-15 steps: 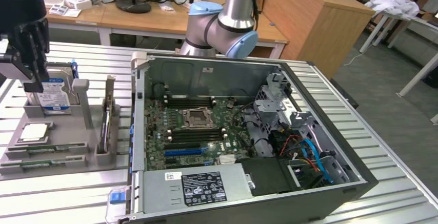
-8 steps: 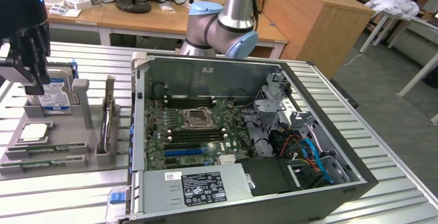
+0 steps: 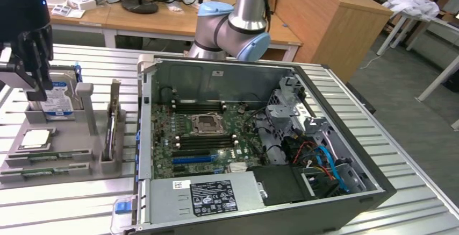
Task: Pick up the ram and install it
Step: 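Pick up the ram and move it above insertion slot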
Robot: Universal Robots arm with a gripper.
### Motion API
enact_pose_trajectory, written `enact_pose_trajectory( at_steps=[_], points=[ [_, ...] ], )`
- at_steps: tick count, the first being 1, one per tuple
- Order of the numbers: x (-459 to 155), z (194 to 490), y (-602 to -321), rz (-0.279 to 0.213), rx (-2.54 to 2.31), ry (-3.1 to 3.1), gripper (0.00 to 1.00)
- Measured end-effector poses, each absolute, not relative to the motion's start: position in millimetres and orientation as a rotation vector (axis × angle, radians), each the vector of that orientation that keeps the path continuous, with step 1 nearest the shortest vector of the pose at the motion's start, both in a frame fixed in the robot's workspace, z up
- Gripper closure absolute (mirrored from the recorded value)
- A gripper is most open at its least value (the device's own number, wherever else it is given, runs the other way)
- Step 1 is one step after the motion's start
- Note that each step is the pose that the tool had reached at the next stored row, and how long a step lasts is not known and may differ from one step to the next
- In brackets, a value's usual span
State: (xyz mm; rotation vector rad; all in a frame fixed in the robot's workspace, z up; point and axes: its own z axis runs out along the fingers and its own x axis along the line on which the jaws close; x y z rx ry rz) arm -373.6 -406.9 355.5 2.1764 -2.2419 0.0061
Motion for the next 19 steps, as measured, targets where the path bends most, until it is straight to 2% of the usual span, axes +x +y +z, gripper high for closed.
enact_pose_trajectory(
  at_steps=[19],
  points=[
    [-374,341,-407,0.006,2.176,-2.242,0.64]
  ],
)
